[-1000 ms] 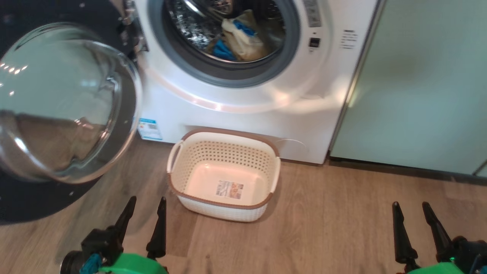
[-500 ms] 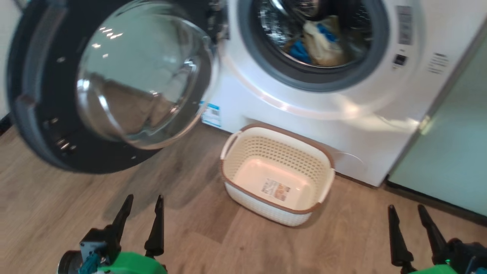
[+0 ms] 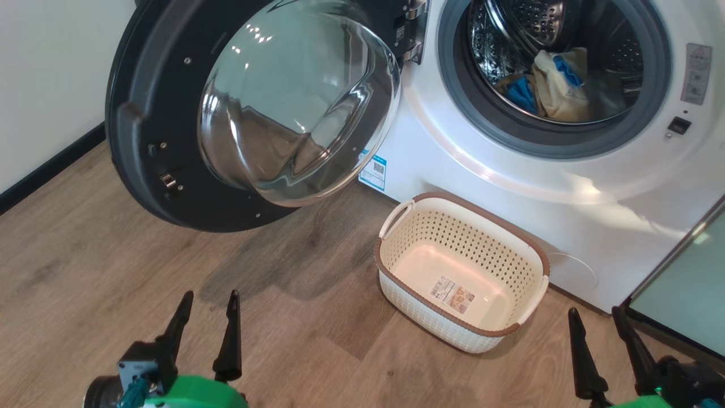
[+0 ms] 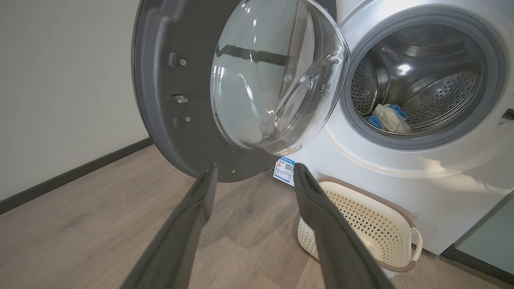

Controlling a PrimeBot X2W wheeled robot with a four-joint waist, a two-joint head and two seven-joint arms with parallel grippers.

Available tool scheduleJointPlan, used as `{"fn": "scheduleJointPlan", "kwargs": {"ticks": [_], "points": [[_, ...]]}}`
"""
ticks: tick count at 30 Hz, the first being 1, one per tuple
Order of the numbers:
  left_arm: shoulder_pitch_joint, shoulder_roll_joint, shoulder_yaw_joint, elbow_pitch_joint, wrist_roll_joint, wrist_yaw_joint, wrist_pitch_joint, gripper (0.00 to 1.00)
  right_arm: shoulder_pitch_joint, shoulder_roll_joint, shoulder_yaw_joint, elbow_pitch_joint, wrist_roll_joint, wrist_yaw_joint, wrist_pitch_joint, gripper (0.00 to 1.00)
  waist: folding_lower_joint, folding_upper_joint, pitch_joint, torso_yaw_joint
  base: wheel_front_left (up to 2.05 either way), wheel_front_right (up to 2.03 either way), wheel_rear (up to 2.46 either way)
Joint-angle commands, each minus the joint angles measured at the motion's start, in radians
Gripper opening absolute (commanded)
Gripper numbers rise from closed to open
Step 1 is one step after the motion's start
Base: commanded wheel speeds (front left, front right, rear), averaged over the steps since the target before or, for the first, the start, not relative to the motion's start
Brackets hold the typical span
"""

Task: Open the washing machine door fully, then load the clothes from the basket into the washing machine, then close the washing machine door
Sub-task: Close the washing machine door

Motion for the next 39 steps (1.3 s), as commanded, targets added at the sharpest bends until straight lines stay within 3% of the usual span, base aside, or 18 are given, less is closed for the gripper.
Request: {"fn": "scheduleJointPlan", "kwargs": {"ticks": [1, 7, 8, 9, 19, 25, 32, 35, 39], "points": [[-0.038, 0.001, 0.044, -0.035, 0.006, -0.001, -0.006, 1.0, -0.039, -0.012, 0.023, -0.025, 0.003, -0.001, -0.007, 1.0, 0.0, 0.0, 0.001, 0.004, 0.0, 0.0, 0.0], [-0.037, -0.004, 0.046, -0.039, 0.008, -0.001, -0.006, 1.0, -0.043, -0.017, 0.027, -0.025, 0.004, -0.001, -0.007, 1.0, 0.0, 0.0, 0.01, 0.003, 0.0, 0.0, 0.0], [-0.037, -0.007, 0.046, -0.04, 0.008, -0.001, -0.006, 0.44, -0.043, -0.018, 0.027, -0.025, 0.004, -0.001, -0.007, 1.0, 0.0, 0.0, 0.011, 0.003, 0.0, 0.0, 0.0], [-0.037, -0.009, 0.046, -0.041, 0.007, -0.004, -0.006, 0.0, -0.043, -0.019, 0.027, -0.025, 0.005, -0.001, -0.007, 1.0, 0.0, 0.0, 0.013, 0.002, 0.0, 0.0, 0.0], [-0.044, -0.022, 0.058, -0.063, 0.003, -0.04, -0.006, 0.0, -0.045, -0.02, 0.027, -0.023, 0.005, -0.001, -0.007, 1.0, 0.0, 0.0, 0.016, -0.003, 0.0, 0.0, 0.0], [-0.062, -0.055, 0.082, -0.13, -0.024, -0.113, -0.006, 0.0, -0.045, -0.021, 0.019, -0.026, 0.004, -0.001, -0.007, 1.0, 0.0, 0.0, 0.016, 0.002, 0.0, 0.0, 0.0], [-0.138, -0.187, 0.204, -0.299, -0.311, -0.31, -0.006, 0.0, -0.036, -0.02, 0.005, -0.032, 0.001, -0.001, -0.007, 1.0, 0.0, 0.0, 0.014, 0.023, 0.0, 0.0, 0.0], [-0.2, -0.185, 0.266, -0.354, -0.456, -0.367, -0.002, 0.0, -0.036, -0.019, 0.003, -0.035, -0.002, -0.001, -0.005, 1.0, 0.0, 0.0, 0.013, 0.029, 0.0, 0.0, 0.0], [-0.316, -0.124, 0.368, -0.397, -0.609, -0.387, 0.046, 0.0, -0.036, -0.019, 0.005, -0.042, -0.004, -0.001, -0.002, 1.0, 0.0, 0.0, 0.016, 0.032, 0.0, 0.0, 0.0]]}}
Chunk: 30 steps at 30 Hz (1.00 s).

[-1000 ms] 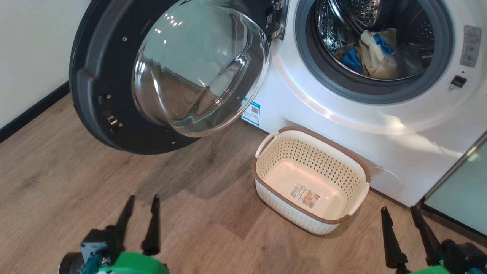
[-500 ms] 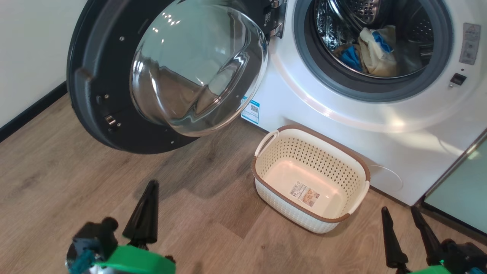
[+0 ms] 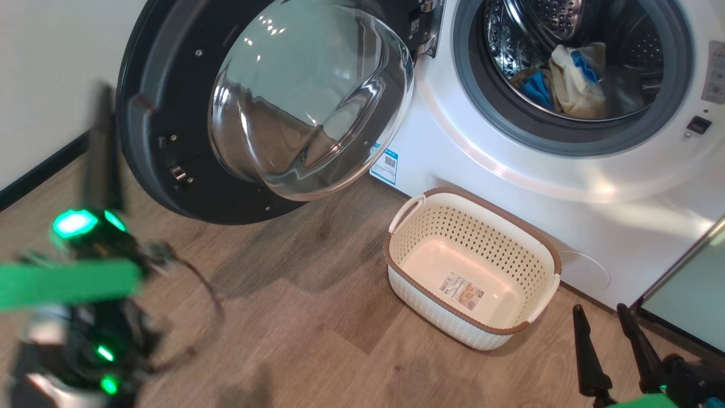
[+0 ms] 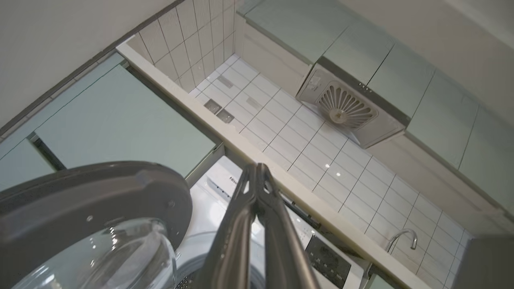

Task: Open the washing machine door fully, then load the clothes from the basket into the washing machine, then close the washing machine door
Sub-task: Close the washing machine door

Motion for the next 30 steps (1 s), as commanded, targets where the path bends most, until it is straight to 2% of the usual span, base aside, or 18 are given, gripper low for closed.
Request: {"fn": "scheduleJointPlan", "kwargs": {"ticks": [1, 6, 7, 9, 11, 12, 14, 15, 21, 30], "points": [[-0.105, 0.046, 0.082, -0.039, -0.062, -0.007, 0.025, 0.0, -0.035, -0.019, 0.015, -0.035, -0.004, -0.001, -0.002, 1.0, 0.0, 0.0, 0.002, -0.001, 0.0, 0.0, 0.0], [-0.271, 0.159, 0.225, 0.035, -0.175, 0.032, 0.083, 0.0, -0.034, -0.024, 0.012, -0.041, -0.004, -0.001, 0.001, 1.0, 0.0, 0.0, 0.009, -0.005, 0.0, 0.0, 0.0], [-0.344, 0.193, 0.266, 0.099, -0.231, 0.046, 0.106, 0.0, -0.035, -0.027, 0.013, -0.044, -0.003, -0.001, 0.003, 1.0, 0.0, 0.0, 0.013, -0.008, 0.0, 0.0, 0.0], [-0.401, 0.257, 0.301, 0.179, -0.232, 0.063, 0.127, 0.0, -0.039, -0.032, 0.015, -0.046, -0.002, -0.001, 0.005, 1.0, 0.0, 0.0, 0.018, -0.013, 0.0, 0.0, 0.0], [-0.471, 0.273, 0.33, 0.265, -0.301, 0.075, 0.152, 0.0, -0.043, -0.036, 0.018, -0.047, -0.001, -0.001, 0.006, 1.0, 0.0, 0.0, 0.022, -0.02, 0.0, 0.0, 0.0], [-0.493, 0.305, 0.337, 0.313, -0.297, 0.079, 0.164, 0.0, -0.044, -0.038, 0.018, -0.049, 0.0, -0.001, 0.006, 1.0, 0.0, 0.0, 0.025, -0.023, 0.0, 0.0, 0.0], [-0.55, 0.325, 0.35, 0.405, -0.342, 0.088, 0.19, 0.0, -0.046, -0.041, 0.019, -0.051, 0.001, -0.001, 0.007, 1.0, 0.0, 0.0, 0.03, -0.028, 0.0, 0.0, 0.0], [-0.55, 0.325, 0.35, 0.405, -0.342, 0.088, 0.19, 0.0, -0.046, -0.041, 0.019, -0.051, 0.001, -0.001, 0.007, 1.0, 0.0, 0.0, 0.03, -0.028, 0.0, 0.0, 0.0], [-0.667, 0.393, 0.332, 0.685, -0.384, 0.106, 0.271, 0.0, -0.052, -0.05, 0.024, -0.058, 0.003, -0.001, 0.014, 1.0, 0.0, 0.0, 0.048, -0.044, 0.0, 0.0, 0.0], [-0.763, 0.445, 0.312, 1.017, -0.43, 0.117, 0.379, 0.0, -0.076, -0.069, 0.038, -0.063, 0.009, -0.001, 0.027, 1.0, 0.0, 0.0, 0.076, -0.088, 0.0, 0.0, 0.0]]}}
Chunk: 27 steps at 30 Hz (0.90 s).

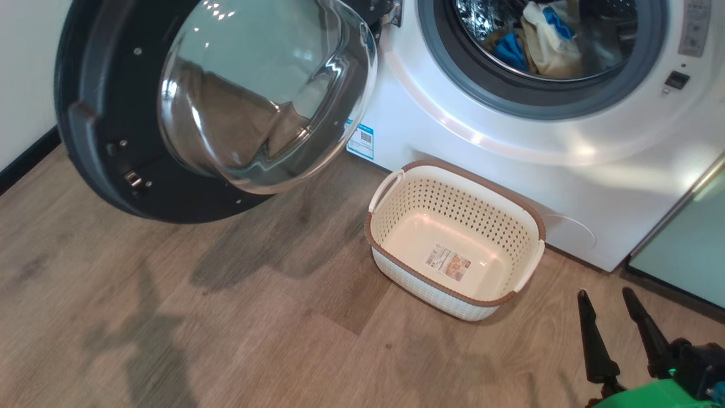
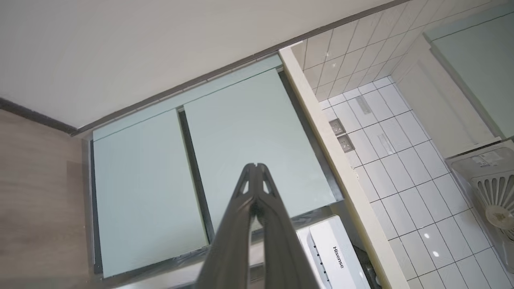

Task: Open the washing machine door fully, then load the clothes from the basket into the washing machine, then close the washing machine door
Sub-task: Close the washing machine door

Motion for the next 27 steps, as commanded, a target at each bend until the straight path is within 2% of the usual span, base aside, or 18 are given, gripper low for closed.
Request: {"fn": "scheduleJointPlan", "kwargs": {"ticks": [1, 11, 27], "points": [[-0.046, 0.067, 0.016, -0.019, -0.008, -0.001, 0.016, 0.0, -0.045, -0.028, 0.019, -0.035, 0.006, -0.001, 0.001, 1.0, -0.0001, 0.0, 0.007, -0.006, 0.0, 0.0, 0.0], [-0.035, 0.068, -0.024, 0.114, -0.003, -0.017, 0.087, 0.0, -0.062, -0.043, 0.016, -0.049, 0.012, -0.001, 0.008, 1.0, -0.0001, 0.0, 0.05, -0.03, 0.0, 0.0, 0.0], [-0.003, 0.042, -0.094, 0.184, 0.007, -0.055, 0.206, 0.0, -0.087, -0.059, 0.016, -0.064, 0.023, -0.001, 0.023, 1.0, -0.0001, 0.0, 0.091, -0.047, 0.0, 0.0, 0.0]]}}
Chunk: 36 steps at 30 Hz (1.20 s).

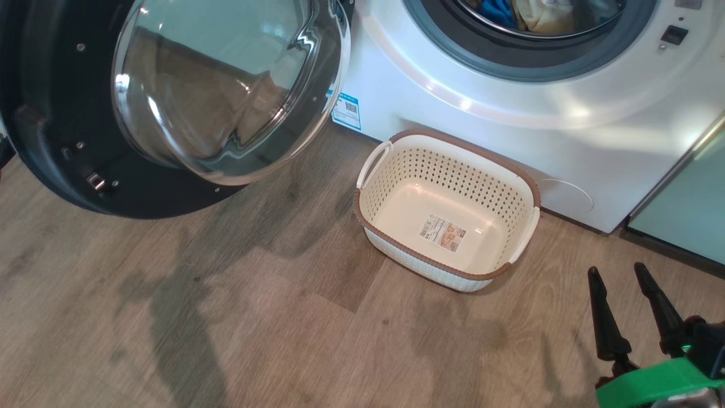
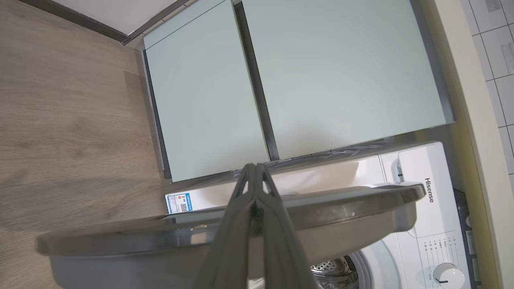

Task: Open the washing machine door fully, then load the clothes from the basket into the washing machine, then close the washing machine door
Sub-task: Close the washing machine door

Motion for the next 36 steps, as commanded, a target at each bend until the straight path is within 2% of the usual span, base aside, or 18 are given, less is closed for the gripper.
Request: {"fn": "scheduleJointPlan", "kwargs": {"ticks": [1, 19, 36], "points": [[-0.007, 0.053, 0.013, -0.025, 0.009, -0.014, 0.01, 0.0, -0.037, -0.025, 0.016, -0.036, 0.011, -0.001, 0.002, 1.0, -0.0001, 0.0, 0.003, -0.001, 0.0, 0.0, 0.0], [0.032, 0.024, 0.005, -0.069, -0.037, -0.043, 0.126, 0.0, -0.044, -0.024, 0.014, -0.031, 0.019, -0.001, 0.002, 1.0, -0.0001, 0.0, 0.004, 0.009, 0.0, 0.0, 0.0], [0.139, -0.037, 0.022, -0.197, -0.16, -0.091, 0.326, 0.0, -0.044, -0.015, 0.015, -0.024, 0.018, -0.001, 0.0, 1.0, -0.0001, 0.0, -0.013, 0.019, 0.0, 0.0, 0.0]]}}
